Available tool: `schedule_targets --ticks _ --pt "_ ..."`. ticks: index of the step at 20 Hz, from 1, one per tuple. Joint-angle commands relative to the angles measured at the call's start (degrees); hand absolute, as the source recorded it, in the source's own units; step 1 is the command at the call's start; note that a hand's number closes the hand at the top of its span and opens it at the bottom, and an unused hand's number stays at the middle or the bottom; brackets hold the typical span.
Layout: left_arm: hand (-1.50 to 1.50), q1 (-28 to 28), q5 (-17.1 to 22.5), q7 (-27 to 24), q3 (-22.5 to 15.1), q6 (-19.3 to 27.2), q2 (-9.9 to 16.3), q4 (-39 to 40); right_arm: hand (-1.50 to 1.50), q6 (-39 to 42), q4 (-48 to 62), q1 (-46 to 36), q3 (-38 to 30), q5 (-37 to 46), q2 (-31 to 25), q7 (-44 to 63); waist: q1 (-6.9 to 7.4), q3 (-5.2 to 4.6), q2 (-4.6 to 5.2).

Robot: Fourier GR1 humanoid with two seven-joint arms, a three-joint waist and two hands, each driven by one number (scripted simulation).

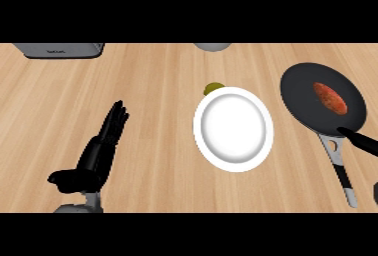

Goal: Pick the sweet potato from the plate and place it in the pan

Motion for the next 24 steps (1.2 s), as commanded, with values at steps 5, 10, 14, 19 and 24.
schedule_targets --ticks 5,10,14,19,24 --pt "0.0 1.38 -1.44 -1.74 -0.82 0.72 -1.56 1.41 -1.5 -2.11 -21.37 13.84 7.37 -0.61 7.54 6.67 0.27 0.02 0.13" --pt "0.0 -1.17 -1.45 0.36 -3.48 3.13 -1.98 1.81 -1.5 -2.55 -18.56 14.58 8.66 -3.25 5.1 5.55 0.37 0.04 0.2" --pt "0.0 0.1 1.05 -1.31 1.6 -2.03 0.02 1.85 -1.5 -4.12 -22.07 16.17 10.71 -2.33 3.67 10.12 0.47 0.04 0.21" --pt "0.0 -1.3 -1.03 -3.5 0.88 -0.9 -1.54 4.75 -1.5 -5.3 -26.94 17.48 13.87 -1.77 3.73 14.43 0.43 0.03 0.2" --pt "0.0 -0.84 -2.32 -0.84 0.2 0.1 -1.36 1.48 -1.5 -9.88 -25.7 18.52 13.44 0.41 3.48 10.33 0.48 0.04 0.2"
